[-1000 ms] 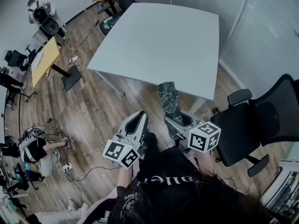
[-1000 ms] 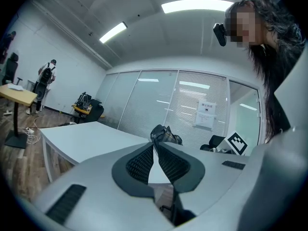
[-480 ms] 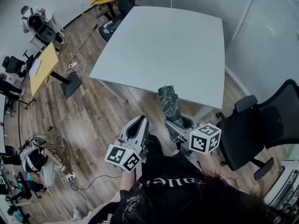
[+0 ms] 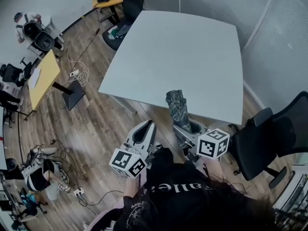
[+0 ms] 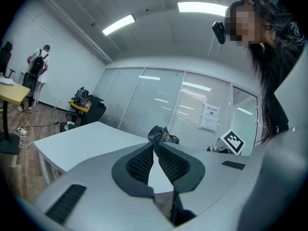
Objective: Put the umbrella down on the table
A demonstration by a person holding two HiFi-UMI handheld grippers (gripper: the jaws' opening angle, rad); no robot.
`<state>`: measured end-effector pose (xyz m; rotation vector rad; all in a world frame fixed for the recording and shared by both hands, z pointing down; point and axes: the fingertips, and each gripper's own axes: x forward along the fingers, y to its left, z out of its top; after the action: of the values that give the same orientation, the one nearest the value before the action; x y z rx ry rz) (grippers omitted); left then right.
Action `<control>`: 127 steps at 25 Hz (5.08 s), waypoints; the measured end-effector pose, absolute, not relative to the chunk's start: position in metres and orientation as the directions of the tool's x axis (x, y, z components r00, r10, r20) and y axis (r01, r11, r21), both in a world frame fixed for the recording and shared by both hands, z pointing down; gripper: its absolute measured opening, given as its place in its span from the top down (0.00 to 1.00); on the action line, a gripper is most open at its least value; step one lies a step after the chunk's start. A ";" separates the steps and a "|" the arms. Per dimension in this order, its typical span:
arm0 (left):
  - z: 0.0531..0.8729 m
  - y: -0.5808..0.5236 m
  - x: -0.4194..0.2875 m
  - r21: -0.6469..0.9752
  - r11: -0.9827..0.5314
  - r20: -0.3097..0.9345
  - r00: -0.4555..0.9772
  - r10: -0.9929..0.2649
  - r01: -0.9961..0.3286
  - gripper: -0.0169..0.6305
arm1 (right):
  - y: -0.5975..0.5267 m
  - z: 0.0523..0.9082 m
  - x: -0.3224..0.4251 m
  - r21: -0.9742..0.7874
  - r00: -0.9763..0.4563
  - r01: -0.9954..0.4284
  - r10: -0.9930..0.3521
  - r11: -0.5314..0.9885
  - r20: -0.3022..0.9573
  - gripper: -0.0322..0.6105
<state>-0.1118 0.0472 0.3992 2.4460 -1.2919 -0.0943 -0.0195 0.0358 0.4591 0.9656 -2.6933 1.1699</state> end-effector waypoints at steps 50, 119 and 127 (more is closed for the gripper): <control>0.417 -0.182 -0.166 0.360 -0.570 0.151 0.649 -0.746 -0.739 0.90 | -0.239 0.510 -0.001 -0.586 -0.633 -0.743 -0.623 0.322 0.460 0.60; 0.437 -0.255 -0.070 0.380 -0.652 0.261 0.752 -0.604 -0.656 0.90 | -0.348 0.578 0.145 -0.476 -0.408 -0.866 -0.767 0.154 0.494 0.51; 0.435 -0.225 -0.073 0.371 -0.691 0.238 0.783 -0.575 -0.620 0.90 | -0.284 0.528 0.110 -0.499 -0.450 -0.836 -0.807 0.229 0.382 0.55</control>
<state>-0.0734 -0.2254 0.4353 2.5393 -0.9001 0.1425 0.1102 -0.2841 0.5280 1.6246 -2.4289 1.0306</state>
